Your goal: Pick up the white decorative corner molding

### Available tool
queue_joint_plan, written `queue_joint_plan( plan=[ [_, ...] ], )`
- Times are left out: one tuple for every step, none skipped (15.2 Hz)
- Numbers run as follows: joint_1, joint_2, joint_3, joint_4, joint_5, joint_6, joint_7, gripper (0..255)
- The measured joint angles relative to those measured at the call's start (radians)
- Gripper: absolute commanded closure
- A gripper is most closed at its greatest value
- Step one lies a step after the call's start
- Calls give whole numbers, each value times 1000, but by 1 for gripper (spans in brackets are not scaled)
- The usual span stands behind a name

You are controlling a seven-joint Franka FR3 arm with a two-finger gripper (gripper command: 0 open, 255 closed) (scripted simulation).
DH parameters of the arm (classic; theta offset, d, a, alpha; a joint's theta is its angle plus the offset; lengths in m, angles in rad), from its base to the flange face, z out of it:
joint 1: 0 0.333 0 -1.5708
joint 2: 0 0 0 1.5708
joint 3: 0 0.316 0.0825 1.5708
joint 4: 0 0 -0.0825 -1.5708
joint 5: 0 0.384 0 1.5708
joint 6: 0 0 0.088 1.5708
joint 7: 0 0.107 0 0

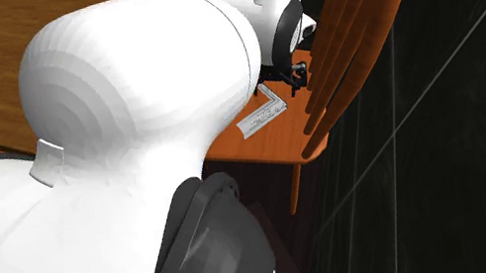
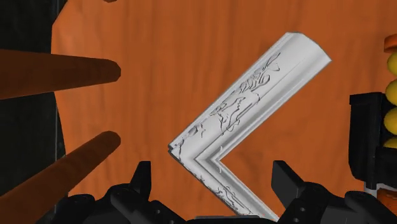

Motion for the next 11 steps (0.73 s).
queue_joint_plan(
  plan=[
    [-3, 13, -3, 5, 8, 8, -2, 0],
    [-5, 23, -4, 2, 13, 20, -5, 0],
    [-8, 33, -5, 0, 19, 31, -11, 0],
    [-8, 39, -5, -9, 23, 46, -12, 0],
    [-8, 47, -4, -16, 27, 59, -13, 0],
    [-9, 53, -4, -21, 30, 69, -17, 0],
    [-12, 65, -5, -24, 38, 83, -24, 0],
    [-12, 70, -4, -28, 40, 91, -26, 0],
    [-12, 72, -4, -30, 42, 96, -27, 255],
    [-12, 74, -4, -31, 43, 99, -28, 255],
    [-12, 73, -4, -29, 44, 100, -28, 255]
  ],
)
